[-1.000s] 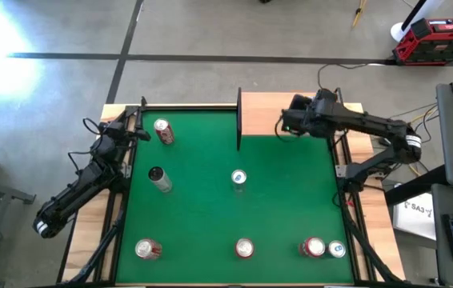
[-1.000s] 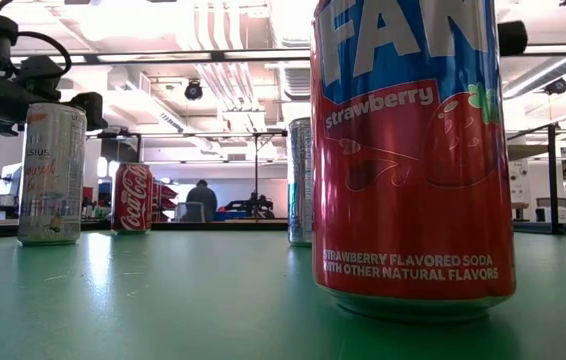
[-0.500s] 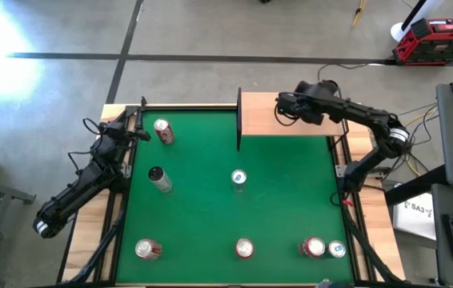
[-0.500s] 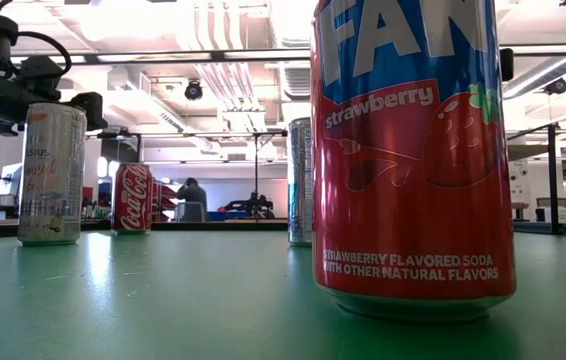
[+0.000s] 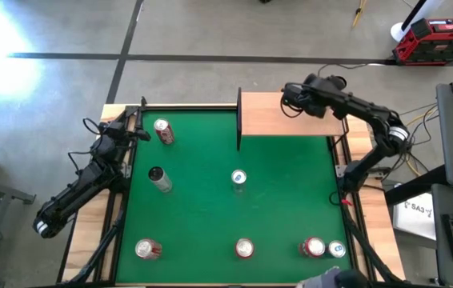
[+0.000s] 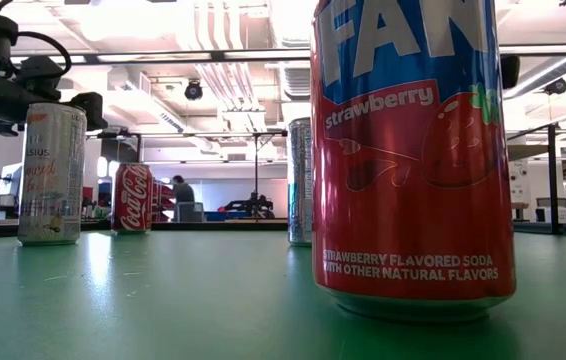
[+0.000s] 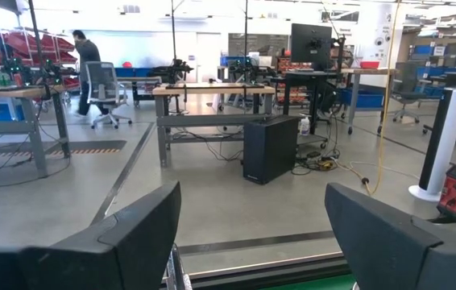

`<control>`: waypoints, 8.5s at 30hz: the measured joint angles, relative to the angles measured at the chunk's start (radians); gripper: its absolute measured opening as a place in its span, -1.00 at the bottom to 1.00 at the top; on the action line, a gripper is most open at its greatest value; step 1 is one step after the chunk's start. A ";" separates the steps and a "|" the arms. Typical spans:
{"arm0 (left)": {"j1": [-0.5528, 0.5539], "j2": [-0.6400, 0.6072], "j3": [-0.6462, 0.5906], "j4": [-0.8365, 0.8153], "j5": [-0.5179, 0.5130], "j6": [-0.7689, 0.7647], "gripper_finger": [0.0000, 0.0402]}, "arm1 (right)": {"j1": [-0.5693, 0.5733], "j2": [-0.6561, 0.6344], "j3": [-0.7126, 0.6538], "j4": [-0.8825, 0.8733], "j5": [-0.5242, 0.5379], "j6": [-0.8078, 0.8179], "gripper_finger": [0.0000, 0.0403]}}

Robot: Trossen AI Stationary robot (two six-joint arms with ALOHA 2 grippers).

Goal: Place canned beverage on shelf
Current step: Put the right white yellow soda can on the shelf, then move the blue soda can to the center of the table

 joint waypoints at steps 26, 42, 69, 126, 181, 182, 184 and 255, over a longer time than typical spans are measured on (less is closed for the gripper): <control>0.000 0.000 0.000 0.000 0.000 0.000 0.46 | -0.106 0.032 0.000 0.224 -0.001 -0.286 0.37; 0.000 0.000 0.000 0.000 0.000 0.000 0.46 | -0.105 0.030 0.000 0.261 0.019 -0.368 0.51; 0.000 0.000 0.000 0.000 0.000 0.000 0.46 | 0.209 -0.322 -0.009 -0.012 -0.563 -0.395 0.89; 0.000 0.000 0.000 0.000 0.000 0.000 0.46 | 1.789 0.191 0.137 -0.009 -1.134 1.219 0.89; 0.000 0.000 0.000 0.000 0.000 0.000 0.46 | 1.665 0.150 0.088 -0.008 -1.050 1.163 0.15; 0.000 0.000 0.000 0.000 0.000 0.000 0.46 | 1.643 0.131 0.074 -0.010 -1.039 1.137 0.15; 0.000 0.000 0.000 0.000 0.000 0.000 0.46 | 1.596 0.095 0.047 -0.009 -1.005 1.088 0.15; 0.000 0.000 0.000 -0.001 0.000 0.000 0.46 | 0.669 0.221 0.057 0.276 -0.740 0.120 0.54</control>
